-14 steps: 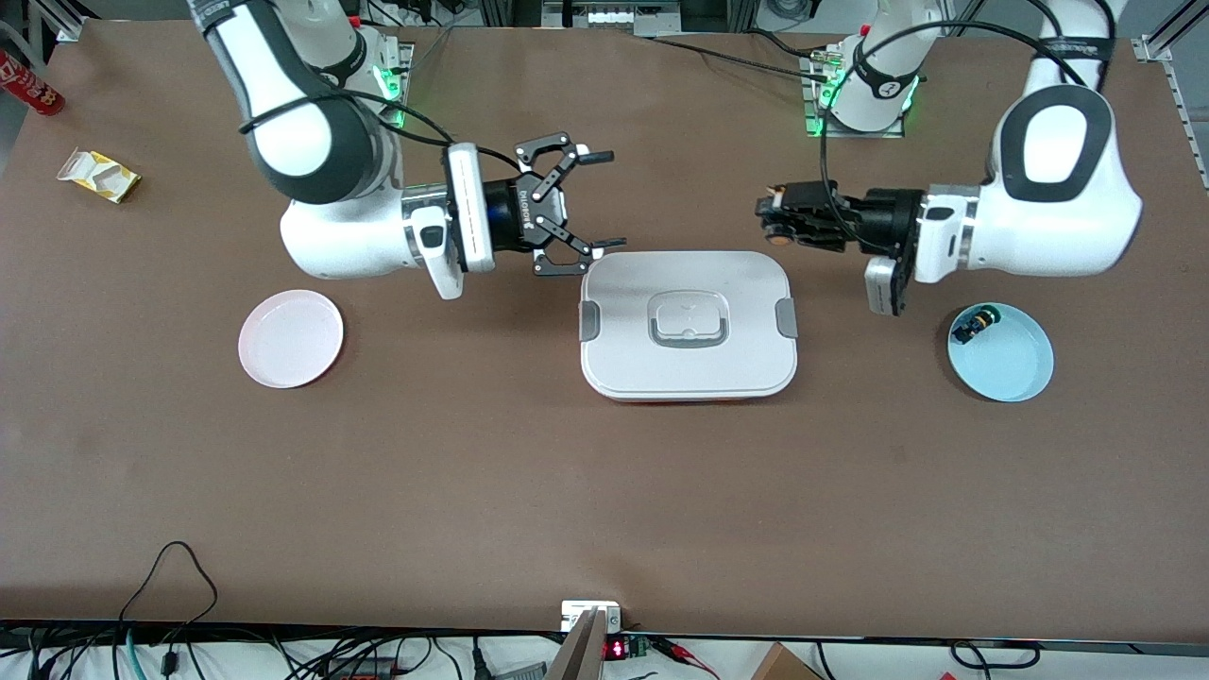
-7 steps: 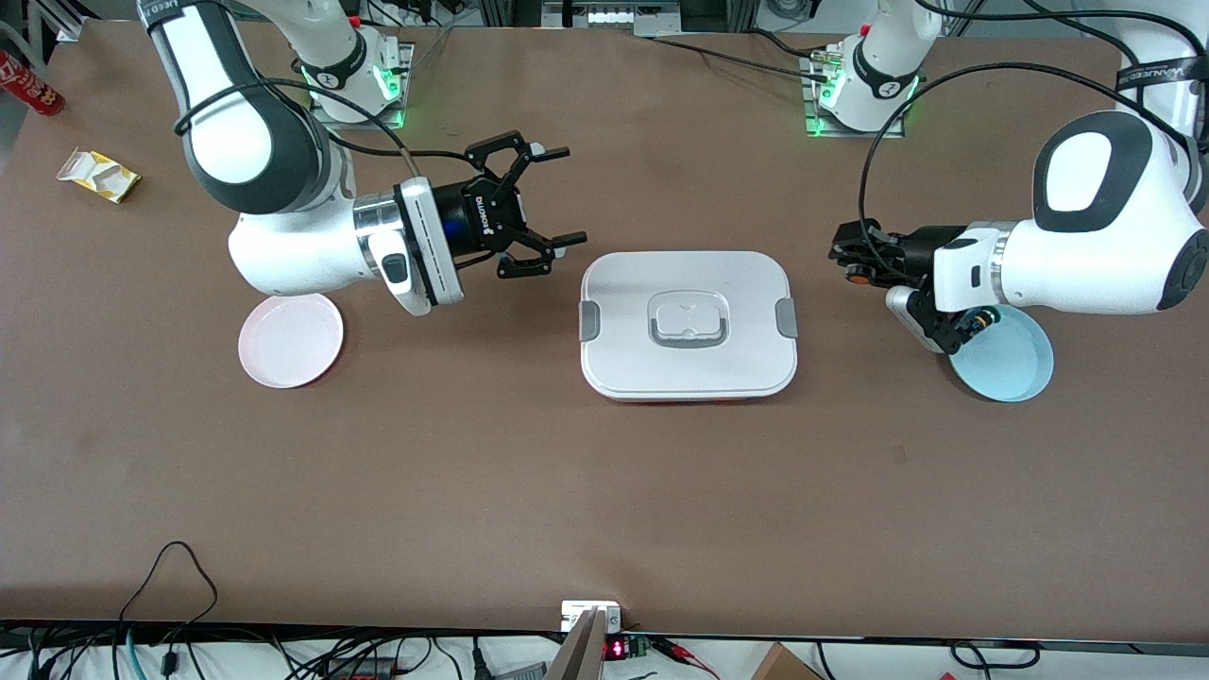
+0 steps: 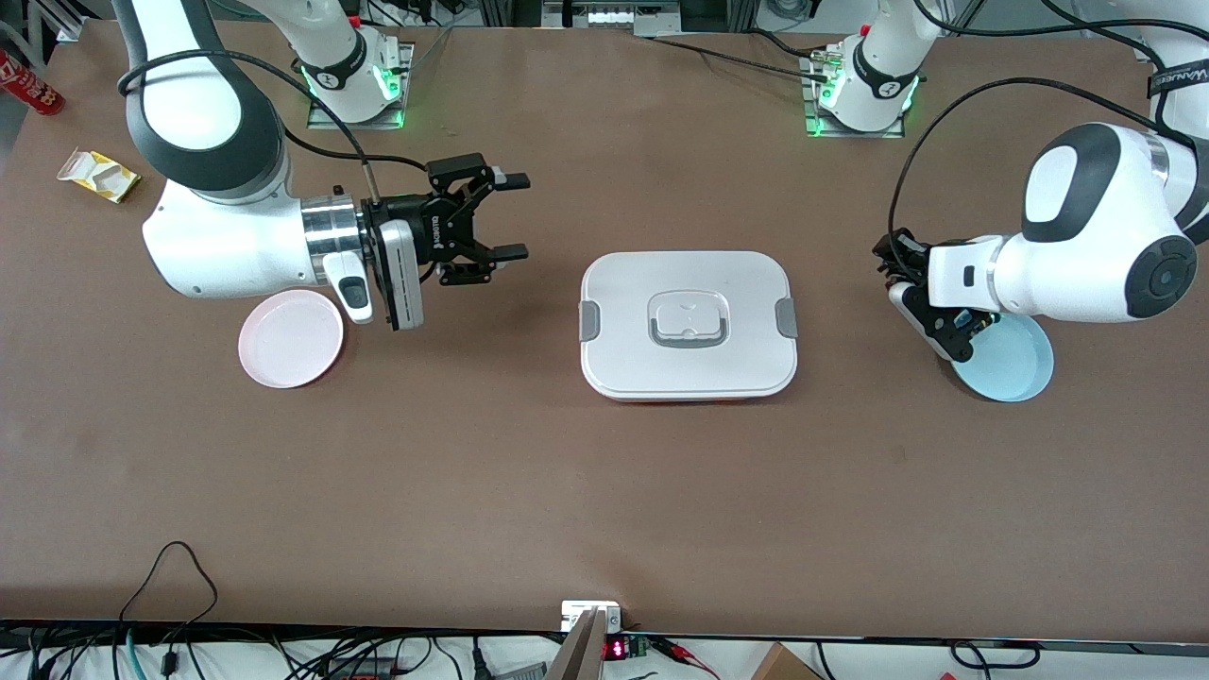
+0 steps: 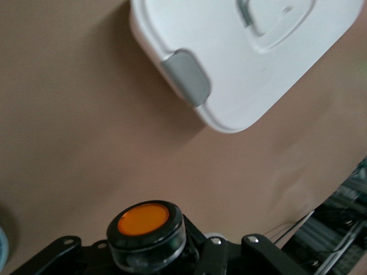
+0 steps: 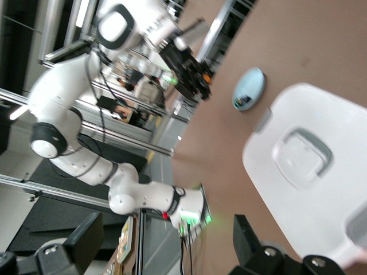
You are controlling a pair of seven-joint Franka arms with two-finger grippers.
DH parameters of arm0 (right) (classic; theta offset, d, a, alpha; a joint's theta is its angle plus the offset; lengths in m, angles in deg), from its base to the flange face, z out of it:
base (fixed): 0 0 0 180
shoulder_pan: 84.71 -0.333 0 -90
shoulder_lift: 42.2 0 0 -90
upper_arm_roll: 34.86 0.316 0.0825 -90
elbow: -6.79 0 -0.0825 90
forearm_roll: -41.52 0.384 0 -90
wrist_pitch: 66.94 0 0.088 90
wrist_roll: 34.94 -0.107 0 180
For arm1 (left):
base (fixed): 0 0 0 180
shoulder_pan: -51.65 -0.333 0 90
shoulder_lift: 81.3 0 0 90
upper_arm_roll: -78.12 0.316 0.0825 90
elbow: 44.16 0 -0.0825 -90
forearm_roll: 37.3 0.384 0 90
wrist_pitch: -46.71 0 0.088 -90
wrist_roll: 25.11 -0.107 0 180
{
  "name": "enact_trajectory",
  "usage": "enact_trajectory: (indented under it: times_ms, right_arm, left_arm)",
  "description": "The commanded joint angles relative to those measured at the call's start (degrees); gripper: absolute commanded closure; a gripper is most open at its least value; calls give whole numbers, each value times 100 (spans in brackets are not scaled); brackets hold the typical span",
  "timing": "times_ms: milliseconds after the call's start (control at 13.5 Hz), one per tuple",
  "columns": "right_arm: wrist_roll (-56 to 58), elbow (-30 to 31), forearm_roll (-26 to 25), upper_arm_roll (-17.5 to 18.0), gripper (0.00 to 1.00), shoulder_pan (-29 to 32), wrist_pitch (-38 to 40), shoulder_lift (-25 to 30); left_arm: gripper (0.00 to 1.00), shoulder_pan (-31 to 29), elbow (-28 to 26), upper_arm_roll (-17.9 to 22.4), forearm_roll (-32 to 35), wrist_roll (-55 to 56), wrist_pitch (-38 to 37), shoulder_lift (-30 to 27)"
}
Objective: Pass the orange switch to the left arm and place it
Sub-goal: 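Carry the switch to the blue plate with the left gripper while the right gripper withdraws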
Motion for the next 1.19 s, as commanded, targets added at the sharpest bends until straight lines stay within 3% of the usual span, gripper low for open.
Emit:
enact_trajectory:
  times_ms: [0,444,741,963,1111]
  right_arm:
    - [-1391,-93,-917,-54,0,20,282,75]
    - [-4014,-189,-3281,-248,0,20,1012,129]
    - [-5560,-330,-5609,-213,0,-41,1092,111]
    - [-5451,-793,-7359,-213,0,29,1531,129]
    - [-5116,-1400,-7934,-352,0,212,1620,137]
  left_arm:
    - [84,-25,227,-15,798,-823,9,318]
    - [84,-480,87,-15,2355,-2334,886,880]
    - [85,-1060,-465,-6,3058,-3443,2142,1171]
    - [85,-1552,-941,-6,3638,-4181,3267,1408]
    - [85,-1808,-1318,-6,3657,-4622,3516,1374]
